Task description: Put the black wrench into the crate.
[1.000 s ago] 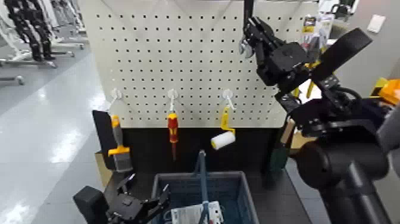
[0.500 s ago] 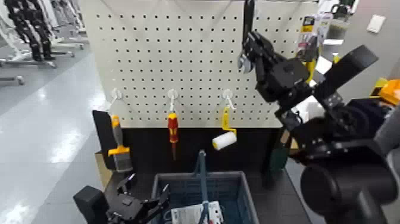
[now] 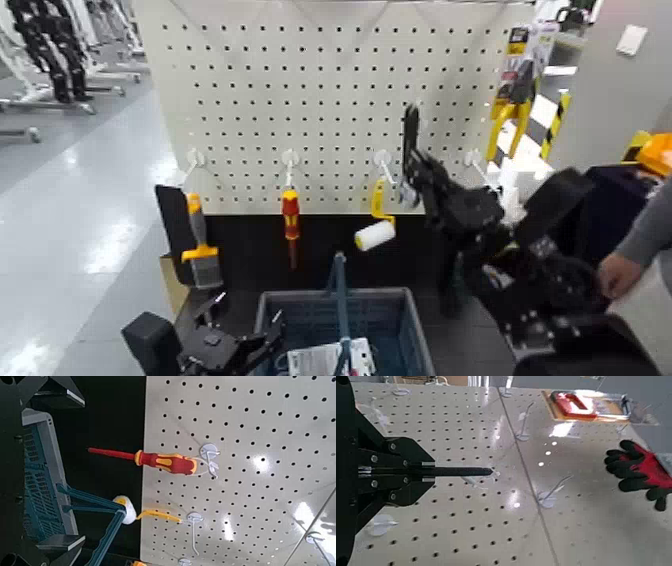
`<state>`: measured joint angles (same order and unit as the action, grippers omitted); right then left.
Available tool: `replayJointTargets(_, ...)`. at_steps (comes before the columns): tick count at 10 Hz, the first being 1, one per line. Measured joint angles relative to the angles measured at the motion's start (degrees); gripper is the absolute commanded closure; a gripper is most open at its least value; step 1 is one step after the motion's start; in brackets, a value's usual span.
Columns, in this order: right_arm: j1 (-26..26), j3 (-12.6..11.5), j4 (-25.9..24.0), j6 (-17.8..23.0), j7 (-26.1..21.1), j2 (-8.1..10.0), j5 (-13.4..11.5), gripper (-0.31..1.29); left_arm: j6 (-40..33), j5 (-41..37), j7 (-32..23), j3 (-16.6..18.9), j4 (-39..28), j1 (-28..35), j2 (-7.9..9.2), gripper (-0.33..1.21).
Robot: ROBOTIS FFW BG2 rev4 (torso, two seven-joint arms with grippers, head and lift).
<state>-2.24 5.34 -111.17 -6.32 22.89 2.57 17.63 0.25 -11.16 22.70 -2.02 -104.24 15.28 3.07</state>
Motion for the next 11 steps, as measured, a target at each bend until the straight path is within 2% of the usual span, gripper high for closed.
replayJointTargets(4,6.26,-0.8,1.66,-4.73,-3.3,0.51,2.84,1.14,0.13,0.0,-0.03,0.16,-0.17,0.24,0.0,0.11)
replayJointTargets(6,7.71,-0.73,2.96,-7.35,-3.08,0.82,3.43,1.14,0.19,0.0,0.01,0.27,-0.22,0.28,0.0,0.11)
replayJointTargets(8,8.37,-0.42,5.18,-9.75,-2.75,1.28,3.49,1.14,0.19,0.0,0.06,0.41,-0.22,0.28,0.02,0.11)
replayJointTargets(11,8.65,-0.22,8.17,-13.68,-2.05,1.64,2.17,1.14,0.19,0.0,0.06,0.52,-0.22,0.27,0.03,0.11)
